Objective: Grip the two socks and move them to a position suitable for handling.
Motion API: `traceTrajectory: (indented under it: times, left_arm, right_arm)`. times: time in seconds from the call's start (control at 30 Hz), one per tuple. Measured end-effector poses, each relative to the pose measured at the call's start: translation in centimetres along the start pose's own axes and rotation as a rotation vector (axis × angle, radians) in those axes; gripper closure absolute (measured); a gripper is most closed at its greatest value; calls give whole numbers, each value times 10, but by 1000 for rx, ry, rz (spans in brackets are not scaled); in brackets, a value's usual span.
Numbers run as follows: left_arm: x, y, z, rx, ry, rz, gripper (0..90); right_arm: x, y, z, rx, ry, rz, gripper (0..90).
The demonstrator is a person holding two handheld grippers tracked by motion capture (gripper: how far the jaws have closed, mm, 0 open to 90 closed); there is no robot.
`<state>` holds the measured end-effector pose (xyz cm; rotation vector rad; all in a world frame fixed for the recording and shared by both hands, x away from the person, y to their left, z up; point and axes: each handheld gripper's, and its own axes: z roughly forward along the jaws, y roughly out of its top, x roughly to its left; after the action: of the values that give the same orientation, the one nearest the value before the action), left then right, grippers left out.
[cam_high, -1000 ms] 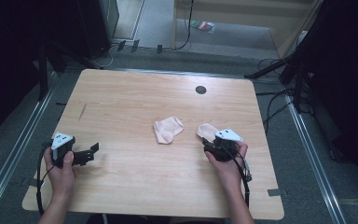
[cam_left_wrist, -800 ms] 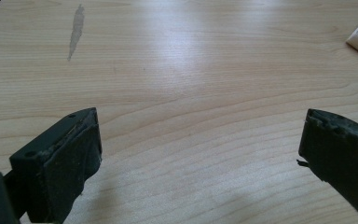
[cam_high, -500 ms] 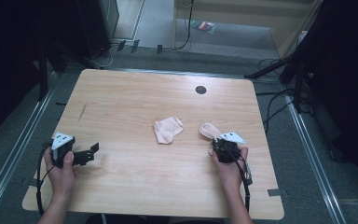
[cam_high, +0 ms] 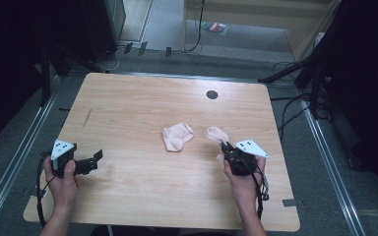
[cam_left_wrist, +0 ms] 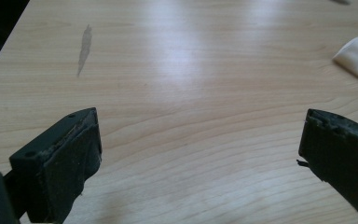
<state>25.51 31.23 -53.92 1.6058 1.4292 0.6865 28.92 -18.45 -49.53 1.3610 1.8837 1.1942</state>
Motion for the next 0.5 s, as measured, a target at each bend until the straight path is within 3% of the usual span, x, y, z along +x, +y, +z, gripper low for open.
traceTrajectory:
  times: [0.1, 0.23, 0.27, 0.33, 0.5]
  left_arm:
    - [-6, 2, -3, -10, -8, 14, 0]
    - [-28, 6, -9, -21, -49, 67, 0]
    - [-28, 6, -9, -21, -49, 67, 0]
    - [-42, 7, -11, -25, -85, 92, 0]
    - [-61, 8, -12, -25, -132, 124, 0]
  right_arm:
    - [7, 3, -7, -11, 26, 5, 844]
    - [27, 5, -18, -25, 76, -12, 844]
    - [27, 5, -18, -25, 76, -12, 844]
    - [43, 5, -21, -26, 113, -31, 844]
    - [63, 2, -21, -10, 160, -56, 844]
